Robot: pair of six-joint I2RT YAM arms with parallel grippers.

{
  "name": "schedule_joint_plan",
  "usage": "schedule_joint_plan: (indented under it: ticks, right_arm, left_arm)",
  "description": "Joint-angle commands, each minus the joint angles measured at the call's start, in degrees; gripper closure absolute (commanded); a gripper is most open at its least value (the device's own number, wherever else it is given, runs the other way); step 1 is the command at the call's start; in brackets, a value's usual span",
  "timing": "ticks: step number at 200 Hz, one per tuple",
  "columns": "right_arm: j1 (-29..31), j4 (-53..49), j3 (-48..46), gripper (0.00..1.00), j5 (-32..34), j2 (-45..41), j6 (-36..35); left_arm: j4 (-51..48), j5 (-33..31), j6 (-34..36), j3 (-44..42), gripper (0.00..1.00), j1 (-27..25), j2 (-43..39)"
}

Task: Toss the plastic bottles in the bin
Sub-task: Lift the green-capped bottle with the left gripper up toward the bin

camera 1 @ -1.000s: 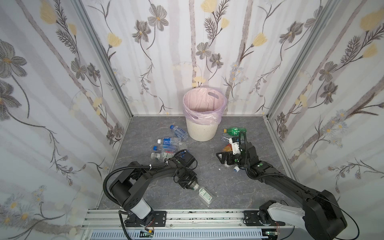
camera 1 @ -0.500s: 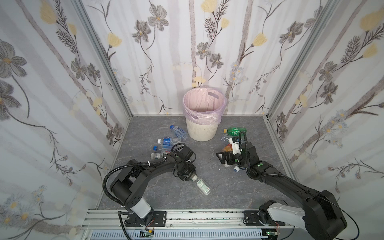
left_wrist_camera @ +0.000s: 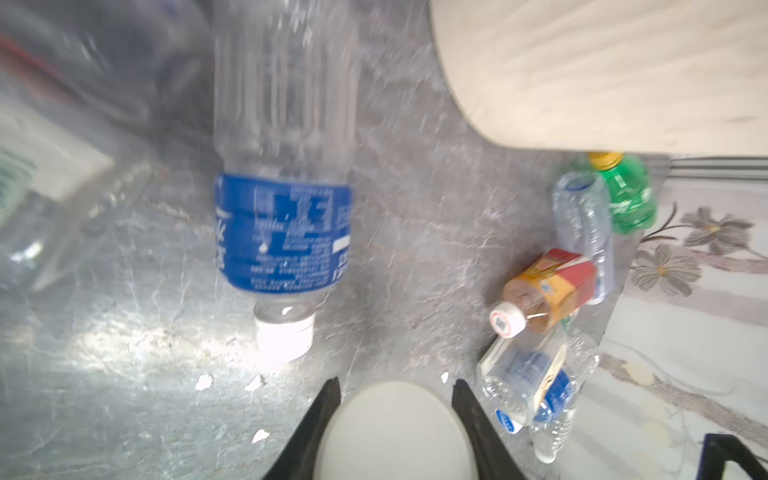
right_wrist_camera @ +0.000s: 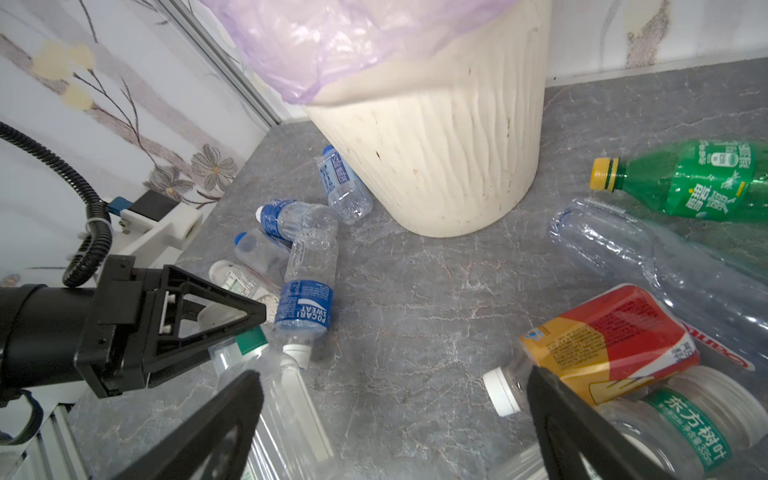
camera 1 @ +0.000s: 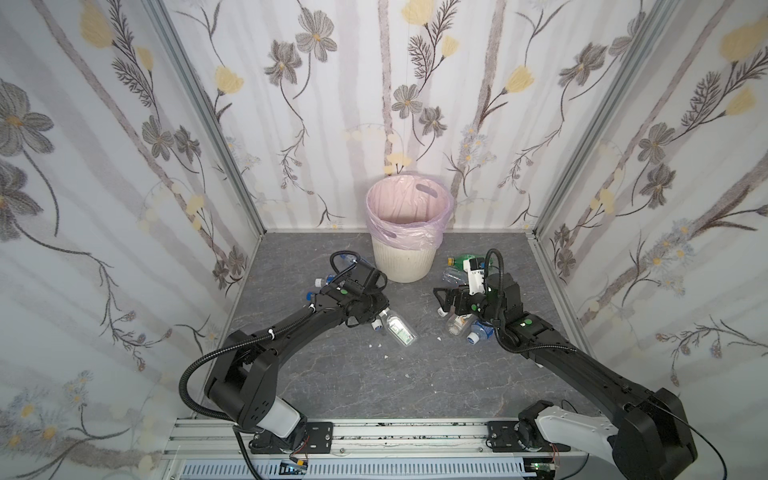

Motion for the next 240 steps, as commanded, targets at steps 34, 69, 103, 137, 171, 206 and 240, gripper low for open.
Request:
schedule_joint_plan:
  ticks: [34, 69, 103, 137, 171, 206, 240]
  right_arm:
    - [3.08, 1.41, 8.65, 0.0, 2.43, 1.55, -1.37]
    - [4.43, -0.02, 13.79, 0.0, 3.91, 2.19, -3.0]
    - [5.25, -0.41, 17.89, 0.0, 4.47, 2.84, -3.84]
    - [6.16, -0.38, 21.51, 0.0, 5.24, 3.49, -4.34]
    - [7.08, -1.52, 25.31, 0.0, 7.2, 4.73, -5.46]
    - [7.57, -2.08, 28.35, 0.0, 7.91, 5.04, -6.02]
    - [7.61, -4.32, 32.66, 0.0, 9.12, 5.88, -7.26]
  left_arm:
    - [0.05, -10.18, 12.12, 10.83, 0.87, 0.76, -4.13]
    - [0.12, -17.29, 16.93, 17.55, 0.86, 1.04, -7.19]
    - [0.25, -23.41, 21.89, 27.0, 0.87, 1.07, -6.86]
    - [2.07, -29.02, 27.75, 38.08, 0.88, 0.96, -3.77]
    - [3.73, -29.55, 33.99, 52.95, 0.88, 0.69, 3.47]
    - [4.34, -29.17, 39.68, 70.08, 0.87, -0.28, 12.34]
    - [4.43, -28.13, 42.77, 81.76, 0.86, -0.85, 18.71]
